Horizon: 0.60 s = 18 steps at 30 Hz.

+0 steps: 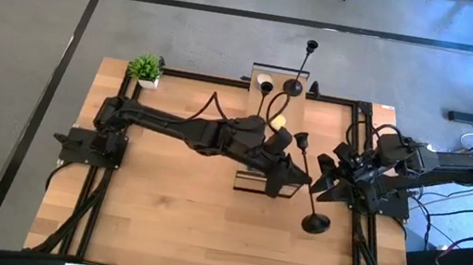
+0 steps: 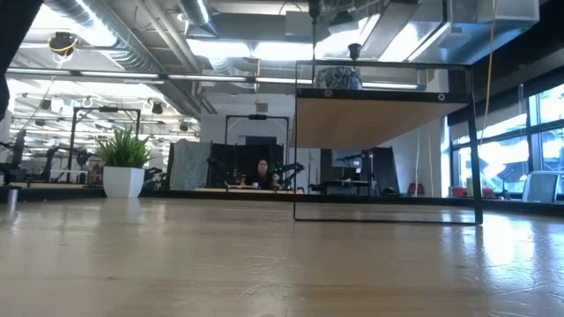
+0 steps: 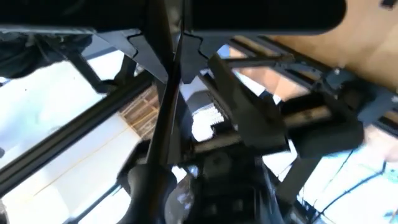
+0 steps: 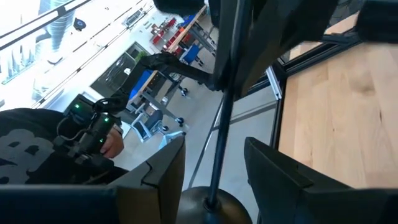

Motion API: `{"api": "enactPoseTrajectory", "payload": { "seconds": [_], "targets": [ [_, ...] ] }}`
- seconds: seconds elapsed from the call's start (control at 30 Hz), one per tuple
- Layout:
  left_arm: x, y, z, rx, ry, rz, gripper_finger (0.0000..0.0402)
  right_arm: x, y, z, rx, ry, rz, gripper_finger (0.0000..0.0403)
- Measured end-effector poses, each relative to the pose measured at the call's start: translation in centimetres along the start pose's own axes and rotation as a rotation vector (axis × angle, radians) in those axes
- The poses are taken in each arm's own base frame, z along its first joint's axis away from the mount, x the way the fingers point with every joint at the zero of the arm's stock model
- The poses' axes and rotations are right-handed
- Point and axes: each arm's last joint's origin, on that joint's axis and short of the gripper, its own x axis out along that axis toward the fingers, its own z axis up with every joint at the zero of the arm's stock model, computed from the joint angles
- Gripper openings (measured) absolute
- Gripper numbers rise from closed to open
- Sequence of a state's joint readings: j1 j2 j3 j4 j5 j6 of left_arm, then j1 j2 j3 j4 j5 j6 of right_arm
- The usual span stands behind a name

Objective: Pick & Place candle stick holders
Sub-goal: Put the black candle holder to the right of the blue candle jar on the shelf

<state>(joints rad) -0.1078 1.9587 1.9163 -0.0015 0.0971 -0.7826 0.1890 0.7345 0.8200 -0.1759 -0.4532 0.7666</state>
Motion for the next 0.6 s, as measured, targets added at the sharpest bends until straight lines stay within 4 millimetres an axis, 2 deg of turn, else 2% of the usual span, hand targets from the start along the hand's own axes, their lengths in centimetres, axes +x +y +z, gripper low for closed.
{"api": "enactPoseTrajectory", "payload": {
  "seconds": [0.37,0.6],
  "targets": [
    [-0.15,0.76,0.86,0.011,-0.013,0.007,0.0008,0.0,0.01,0.0,-0.001,0.002,0.003,0.0163],
    [-0.03,0.77,0.73,0.002,0.007,-0.017,0.0008,0.0,0.02,0.0,-0.006,0.001,0.004,0.0101]
  ]
}}
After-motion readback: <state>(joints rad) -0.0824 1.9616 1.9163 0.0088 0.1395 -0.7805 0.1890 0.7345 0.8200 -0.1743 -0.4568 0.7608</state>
